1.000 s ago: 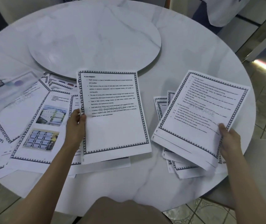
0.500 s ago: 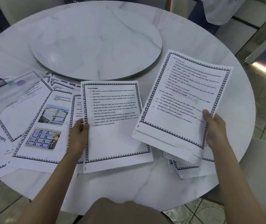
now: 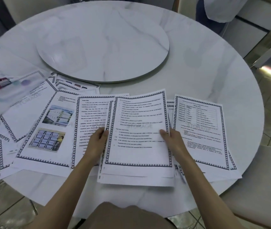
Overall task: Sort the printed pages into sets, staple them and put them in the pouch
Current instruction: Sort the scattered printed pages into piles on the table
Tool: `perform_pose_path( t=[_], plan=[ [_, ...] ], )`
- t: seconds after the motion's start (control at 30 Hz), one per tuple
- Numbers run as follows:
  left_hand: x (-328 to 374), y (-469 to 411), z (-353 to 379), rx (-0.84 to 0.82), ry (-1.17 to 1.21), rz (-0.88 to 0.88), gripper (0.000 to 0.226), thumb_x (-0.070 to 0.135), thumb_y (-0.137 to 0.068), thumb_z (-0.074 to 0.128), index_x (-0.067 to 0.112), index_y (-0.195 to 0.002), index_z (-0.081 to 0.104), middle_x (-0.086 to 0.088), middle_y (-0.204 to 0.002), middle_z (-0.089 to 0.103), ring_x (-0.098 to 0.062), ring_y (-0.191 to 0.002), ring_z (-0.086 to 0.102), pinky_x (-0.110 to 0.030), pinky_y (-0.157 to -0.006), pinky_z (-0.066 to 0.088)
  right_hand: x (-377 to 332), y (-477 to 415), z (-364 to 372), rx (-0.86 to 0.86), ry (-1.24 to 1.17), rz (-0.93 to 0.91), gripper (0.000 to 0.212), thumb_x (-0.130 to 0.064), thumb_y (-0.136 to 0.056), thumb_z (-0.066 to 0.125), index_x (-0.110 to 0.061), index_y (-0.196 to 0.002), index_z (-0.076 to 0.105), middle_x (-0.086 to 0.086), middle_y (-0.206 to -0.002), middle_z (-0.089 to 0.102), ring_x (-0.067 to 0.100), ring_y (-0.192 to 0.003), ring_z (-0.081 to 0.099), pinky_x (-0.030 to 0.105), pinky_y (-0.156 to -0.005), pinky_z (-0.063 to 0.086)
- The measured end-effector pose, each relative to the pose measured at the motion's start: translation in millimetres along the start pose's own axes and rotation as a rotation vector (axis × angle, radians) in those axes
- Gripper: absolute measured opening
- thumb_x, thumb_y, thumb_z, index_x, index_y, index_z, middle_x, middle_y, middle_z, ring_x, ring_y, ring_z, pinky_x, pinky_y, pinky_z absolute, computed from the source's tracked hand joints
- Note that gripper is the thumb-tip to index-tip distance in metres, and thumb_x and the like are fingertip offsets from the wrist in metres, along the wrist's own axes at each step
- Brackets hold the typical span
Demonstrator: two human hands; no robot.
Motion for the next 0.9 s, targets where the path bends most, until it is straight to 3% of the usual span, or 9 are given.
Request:
perform_pose_path(
  t=[0.07,0.17,0.2,0.27,0.37,0.57,0.63,0.73,0.9],
  plan=[
    [1.1,0.1,2.6,0.008,-0.013,-0.002,0.028,0.023,-0.099,0.038,0.009,-0.114,0.057,-0.008,-0.111,0.064,-0.024,-0.103,0.059,-0.038,-0.092,0.048,0.7,1.5,6.6,-0.001,0.014,0.019,0.015,-0.027,-0.094,0.052,-0.014,-0.093,0.060,-0.003,-0.088,0.062,0.015,-0.083,0.056,0.018,-0.069,0.045],
    [1.9,-1.1,4.7,0.036,-0.028,-0.001,0.027,0.022,-0.099,0.039,0.009,-0.114,0.056,-0.005,-0.107,0.062,-0.023,-0.100,0.058,-0.034,-0.087,0.047,3.1,2.1,7.9,0.129,0.022,0.050,0.037,-0.024,-0.089,0.060,-0.005,-0.121,0.054,0.002,-0.108,0.059,0.019,-0.102,0.056,0.022,-0.086,0.045],
    [2.3,-1.1,5.7,0.045,-0.023,0.000,0.025,0.020,-0.099,0.040,0.009,-0.115,0.056,-0.003,-0.105,0.060,-0.021,-0.098,0.057,-0.029,-0.081,0.046,2.3,3.4,5.7,0.197,0.014,0.060,0.042,-0.022,-0.088,0.062,-0.004,-0.124,0.050,0.002,-0.107,0.056,0.019,-0.102,0.055,0.023,-0.085,0.042],
    [3.5,-0.1,7.4,0.054,-0.023,0.000,0.024,0.017,-0.098,0.042,0.008,-0.116,0.055,-0.002,-0.104,0.059,-0.018,-0.095,0.054,-0.022,-0.075,0.043,0.6,4.4,1.6,0.297,0.018,0.053,0.037,-0.018,-0.085,0.065,-0.005,-0.118,0.053,0.002,-0.098,0.055,0.017,-0.092,0.053,0.019,-0.075,0.038],
    [1.8,0.2,8.7,0.045,-0.010,-0.005,0.019,0.016,-0.097,0.044,0.011,-0.112,0.055,0.000,-0.102,0.060,-0.018,-0.095,0.056,-0.025,-0.079,0.043,0.4,3.8,-0.4,0.336,0.026,0.033,0.022,-0.014,-0.084,0.066,-0.003,-0.103,0.062,0.005,-0.089,0.059,0.014,-0.081,0.052,0.014,-0.070,0.036],
    [0.3,3.8,7.6,0.002,-0.017,-0.021,0.034,0.024,-0.096,0.046,0.009,-0.126,0.051,-0.004,-0.119,0.061,-0.023,-0.110,0.058,-0.038,-0.098,0.045,-0.7,2.7,0.8,0.364,-0.006,0.009,0.013,-0.015,-0.085,0.065,-0.003,-0.087,0.068,0.003,-0.075,0.061,0.016,-0.075,0.054,0.002,-0.056,0.039],
    [-0.2,4.1,6.9,-0.007,-0.045,-0.019,0.040,0.028,-0.096,0.047,0.010,-0.131,0.047,-0.005,-0.127,0.058,-0.024,-0.117,0.054,-0.044,-0.103,0.042,-2.2,2.3,0.5,0.366,-0.003,-0.002,0.016,-0.016,-0.087,0.063,-0.002,-0.090,0.070,0.003,-0.076,0.063,0.018,-0.078,0.056,0.008,-0.061,0.042],
    [-0.6,4.9,6.8,0.014,-0.055,0.016,0.033,0.023,-0.096,0.047,0.010,-0.126,0.050,0.000,-0.121,0.059,-0.020,-0.113,0.055,-0.033,-0.097,0.042,-3.5,1.3,-2.6,0.388,0.000,-0.033,0.021,-0.014,-0.088,0.062,0.001,-0.100,0.070,0.013,-0.087,0.070,0.026,-0.086,0.062,0.016,-0.070,0.044],
    [-0.6,6.7,6.7,0.042,-0.055,0.044,0.033,0.019,-0.097,0.045,0.008,-0.128,0.049,-0.002,-0.121,0.058,-0.017,-0.109,0.054,-0.027,-0.091,0.041,-3.8,-7.1,-24.0,0.512,-0.017,-0.094,0.020,-0.013,-0.089,0.059,0.002,-0.096,0.070,0.004,-0.071,0.063,0.005,-0.060,0.048,-0.001,-0.053,0.037]
  ],
)
Point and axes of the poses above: each hand's wrist, its own y-axis away from the middle knuckle, its own z-axis out of the palm, x = y × z, the point moved 3 cm from there along -y, towards the middle knuckle
